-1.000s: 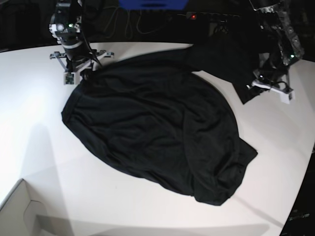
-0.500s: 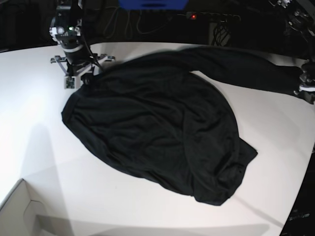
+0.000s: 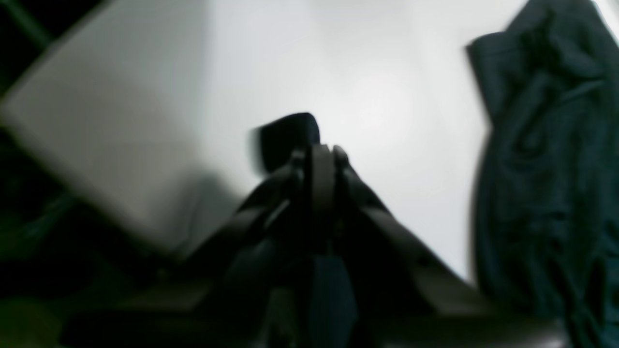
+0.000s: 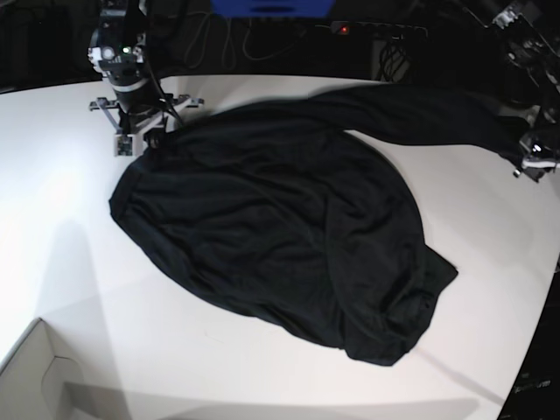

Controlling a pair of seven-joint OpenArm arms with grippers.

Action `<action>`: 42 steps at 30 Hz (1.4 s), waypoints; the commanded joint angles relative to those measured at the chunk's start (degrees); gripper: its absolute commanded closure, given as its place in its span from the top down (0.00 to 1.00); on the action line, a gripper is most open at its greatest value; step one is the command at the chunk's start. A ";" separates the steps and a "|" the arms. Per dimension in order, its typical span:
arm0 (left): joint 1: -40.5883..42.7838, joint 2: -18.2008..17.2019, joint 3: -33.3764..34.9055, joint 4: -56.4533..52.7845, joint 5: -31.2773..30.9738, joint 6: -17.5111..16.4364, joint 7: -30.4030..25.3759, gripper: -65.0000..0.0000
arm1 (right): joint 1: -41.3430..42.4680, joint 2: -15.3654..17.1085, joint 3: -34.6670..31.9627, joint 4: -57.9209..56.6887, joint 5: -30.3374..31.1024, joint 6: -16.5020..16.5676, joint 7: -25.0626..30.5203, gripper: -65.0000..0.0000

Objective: Layout the t-shirt on the table in an organized manner, then fold the t-shirt properly
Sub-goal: 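Grasp the shirt edge with the left gripper and drag it outward, then stretch the sleeve outward with the left gripper, then release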

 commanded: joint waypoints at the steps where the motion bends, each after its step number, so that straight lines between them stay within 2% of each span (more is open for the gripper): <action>1: -0.98 -0.76 0.50 -0.14 -0.42 0.00 -0.78 0.00 | -0.18 0.08 0.01 0.99 0.33 -0.03 1.24 0.00; 6: -4.32 -0.76 4.46 -5.41 -0.42 0.00 -1.05 0.00 | -0.44 0.08 0.01 1.08 0.33 -0.03 1.24 0.00; 12: -3.18 -0.76 8.77 -6.82 1.08 0.35 -9.31 0.00 | -0.53 0.08 0.01 1.08 0.33 -0.03 1.24 0.00; 15: -2.48 -0.76 7.45 -5.41 3.10 1.76 -9.84 0.00 | -0.53 0.17 0.01 1.08 0.33 -0.03 1.24 0.00; 21: -0.72 -0.76 -2.66 -4.53 3.10 1.58 -9.66 0.00 | -0.27 0.17 0.01 0.99 0.33 -0.03 1.24 0.00; 25: -0.63 -0.76 -5.56 -4.62 3.28 1.50 -9.92 0.00 | 0.09 0.08 0.01 0.99 0.33 -0.03 1.24 0.00; 30: -2.04 -0.67 -4.51 -7.61 3.19 1.50 -10.72 0.00 | 0.09 0.08 -0.07 0.99 0.33 -0.03 1.24 0.00; 35: -4.23 0.47 2.17 -13.50 3.45 2.02 -15.99 0.00 | 0.09 0.26 -1.22 0.99 0.33 -0.03 1.24 0.00; 39: -4.76 0.65 7.89 -13.76 3.36 2.02 -17.13 0.10 | 0.00 0.26 -1.30 0.99 0.33 -0.03 1.24 0.00; 42: -4.76 2.67 8.94 -13.76 3.36 2.02 -17.13 0.22 | -0.09 0.26 -1.30 0.99 0.33 -0.03 1.24 0.00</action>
